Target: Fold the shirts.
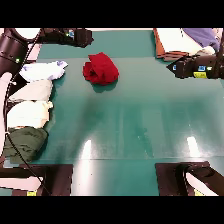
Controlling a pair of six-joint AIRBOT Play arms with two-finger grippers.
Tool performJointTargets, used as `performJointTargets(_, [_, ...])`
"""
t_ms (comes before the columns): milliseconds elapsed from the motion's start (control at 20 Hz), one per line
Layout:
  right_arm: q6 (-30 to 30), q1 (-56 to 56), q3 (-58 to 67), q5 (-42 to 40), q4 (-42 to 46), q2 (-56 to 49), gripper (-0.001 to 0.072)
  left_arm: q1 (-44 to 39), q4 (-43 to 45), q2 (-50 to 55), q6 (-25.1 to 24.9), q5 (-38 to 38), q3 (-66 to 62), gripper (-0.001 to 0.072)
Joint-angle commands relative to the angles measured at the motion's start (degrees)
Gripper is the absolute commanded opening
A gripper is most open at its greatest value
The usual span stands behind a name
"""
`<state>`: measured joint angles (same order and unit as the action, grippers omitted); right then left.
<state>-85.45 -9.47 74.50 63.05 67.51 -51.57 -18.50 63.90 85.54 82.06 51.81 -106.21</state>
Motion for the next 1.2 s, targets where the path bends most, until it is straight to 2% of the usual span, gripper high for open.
performJointTargets(0, [-0.02,0.02,0.04,-0.02,0.00,-0.02,0.0016,0.04,0.00,0.02,-0.02,-0.02,-0.04,0.0025])
performJointTargets(250, [-0.02,0.02,0.04,-0.59,-0.02,-0.02,0.0016,0.02,-0.66,0.17,0.39,-1.73,-0.02,0.0028])
performJointTargets(300, [-0.02,0.02,0.04,-2.16,-0.04,-0.02,0.0016,0.02,-0.66,0.48,0.42,-2.27,-0.02,0.0235])
performJointTargets(350, [-0.02,0.02,0.04,-3.87,-0.04,-0.02,0.0016,0.02,-0.66,1.20,0.66,-2.38,-0.02,0.0601])
performJointTargets(400, [-0.02,0.02,0.04,-5.22,-0.04,-0.02,0.0016,0.02,-0.39,2.56,0.66,-1.95,0.00,0.0641])
performJointTargets(650, [-0.04,0.02,0.04,-5.97,-0.55,0.02,0.0015,0.04,0.04,14.56,5.92,-0.55,2.08,0.0641])
performJointTargets(850, [-0.04,0.02,0.04,-5.86,-0.55,0.00,0.0016,0.02,-0.79,23.67,6.51,-0.61,2.19,0.0641])
performJointTargets(1050, [-0.04,0.02,0.04,-5.88,-0.55,0.00,0.0016,0.04,-2.34,26.21,6.64,-1.88,2.10,0.0640])
performJointTargets(1100, [-0.04,0.02,0.04,-5.88,-0.57,0.02,0.0016,0.22,-2.95,26.12,6.62,-1.75,1.44,0.0587])
performJointTargets(1150, [-0.04,0.02,0.07,-5.88,-0.57,0.02,0.0016,0.63,-3.06,25.75,6.56,-1.27,0.35,0.0251])
